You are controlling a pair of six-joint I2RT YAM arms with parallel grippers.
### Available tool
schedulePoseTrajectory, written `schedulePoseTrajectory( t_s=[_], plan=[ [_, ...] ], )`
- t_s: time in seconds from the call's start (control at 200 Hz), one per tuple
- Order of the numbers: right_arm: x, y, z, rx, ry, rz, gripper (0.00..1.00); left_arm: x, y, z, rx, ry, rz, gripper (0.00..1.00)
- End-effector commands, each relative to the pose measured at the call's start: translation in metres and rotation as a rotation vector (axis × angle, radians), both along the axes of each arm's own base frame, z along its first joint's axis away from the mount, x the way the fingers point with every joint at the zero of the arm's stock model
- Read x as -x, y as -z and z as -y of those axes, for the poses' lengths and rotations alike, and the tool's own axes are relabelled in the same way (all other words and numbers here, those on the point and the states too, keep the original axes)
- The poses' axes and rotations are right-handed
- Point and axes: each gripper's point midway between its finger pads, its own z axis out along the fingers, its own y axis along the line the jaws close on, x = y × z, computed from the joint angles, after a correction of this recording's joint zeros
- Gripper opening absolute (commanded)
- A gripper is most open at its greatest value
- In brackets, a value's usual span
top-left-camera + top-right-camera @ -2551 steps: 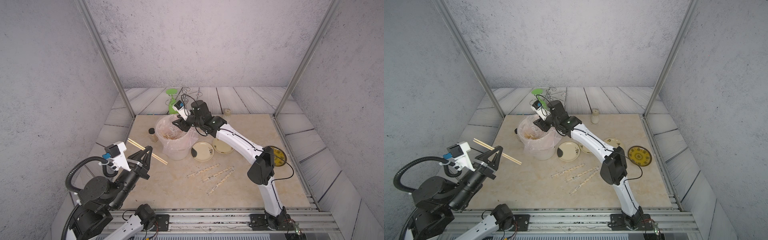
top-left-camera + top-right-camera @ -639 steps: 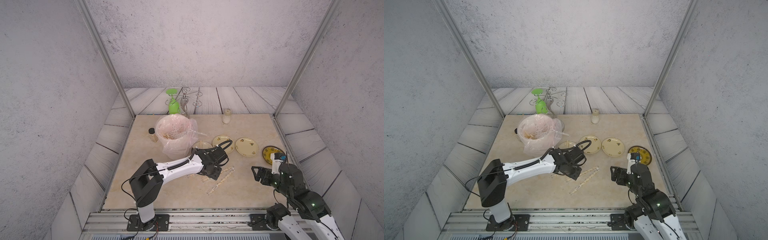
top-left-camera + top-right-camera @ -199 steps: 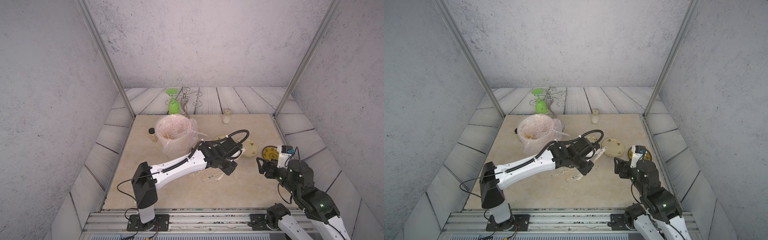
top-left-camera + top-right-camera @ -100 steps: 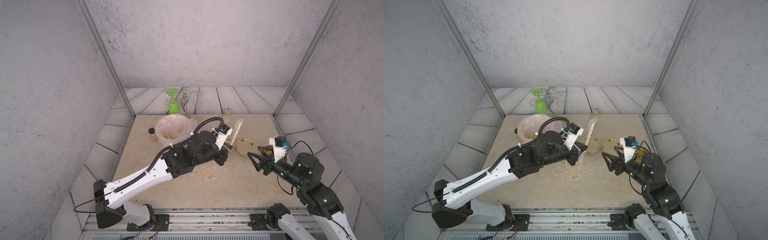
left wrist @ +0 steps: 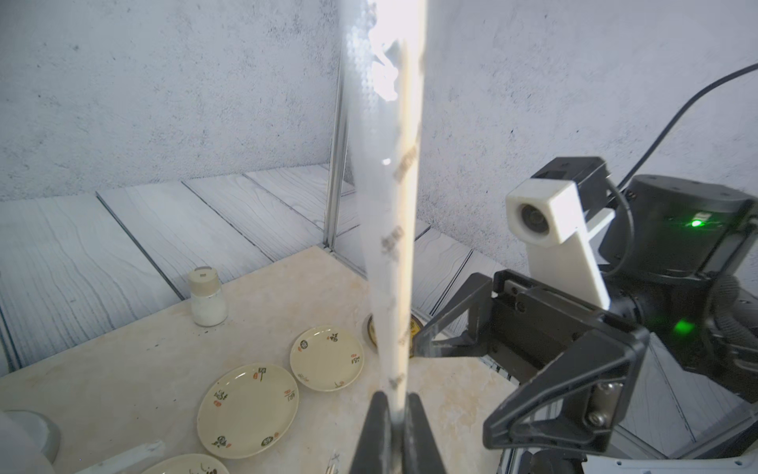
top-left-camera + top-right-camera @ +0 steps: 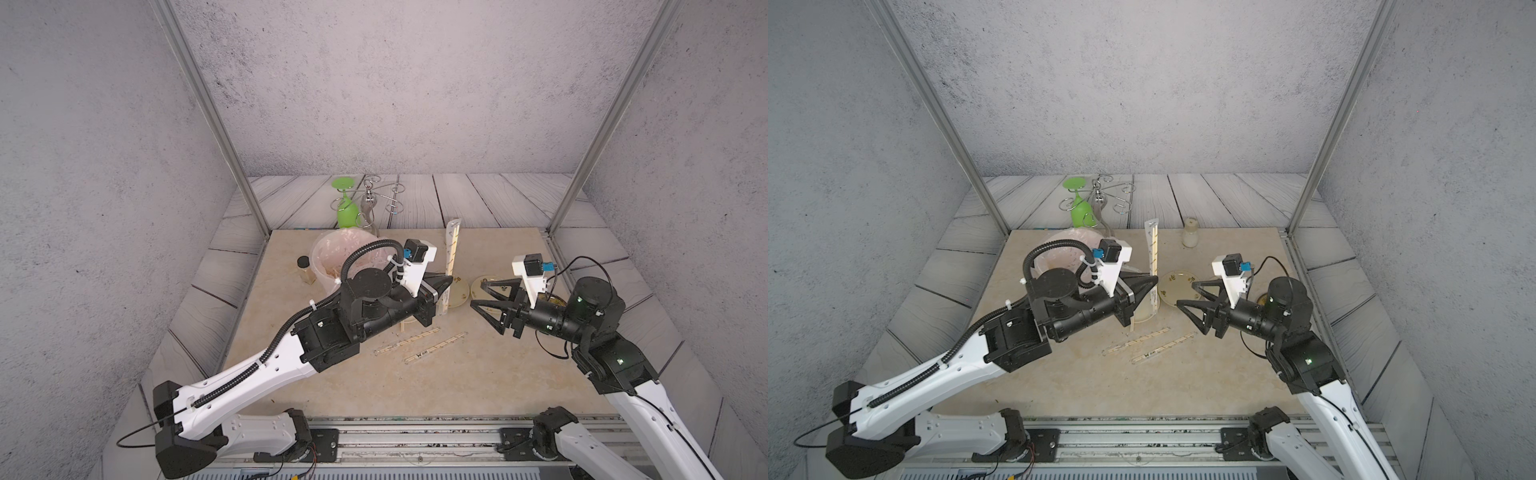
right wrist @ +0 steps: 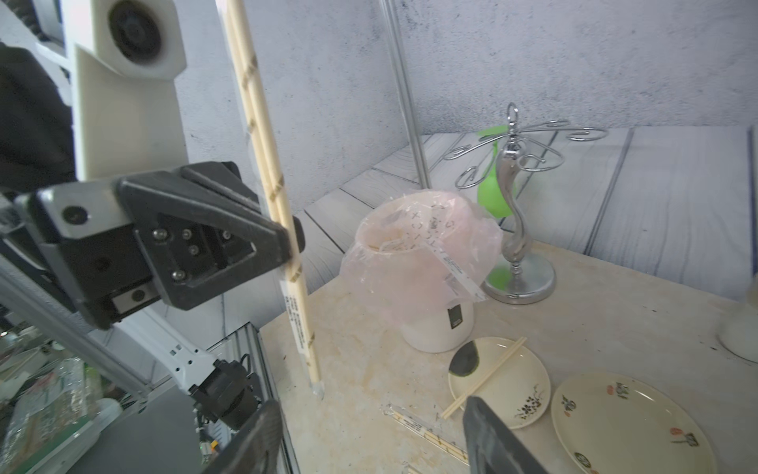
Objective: Remove the packaging of disposable chopsticks
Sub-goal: Pick up the disposable chopsticks from the center of the board.
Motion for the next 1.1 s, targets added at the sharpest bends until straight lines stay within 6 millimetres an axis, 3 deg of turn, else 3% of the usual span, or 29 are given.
schedulePoseTrajectory(
  t_s=[0.0,0.26,0.656,0.821,0.921,1.096],
  plan=[
    [0.019,-0.024,-0.014,-0.058,-0.153,0.046,0.71,0.005,-0.024,-0.008,0.088,0.011,0.048,0.00],
    [0.023,-0.039,-0.029,-0.088,-0.263,0.046,0.71,0.015,-0.036,-0.017,0.172,0.043,0.067,0.00],
    [0.028,-0.042,-0.049,-0.095,-0.371,0.048,0.69,0.024,-0.046,-0.020,0.250,0.098,0.053,0.00],
    [0.031,-0.042,-0.057,-0.089,-0.409,0.050,0.59,0.028,-0.049,-0.017,0.261,0.126,0.048,0.00],
    [0.035,-0.043,-0.064,-0.086,-0.437,0.053,0.45,0.029,-0.050,-0.018,0.272,0.128,0.043,0.00],
    [0.038,-0.041,-0.071,-0.077,-0.452,0.056,0.38,0.029,-0.048,-0.019,0.278,0.125,0.033,0.00]
  ],
)
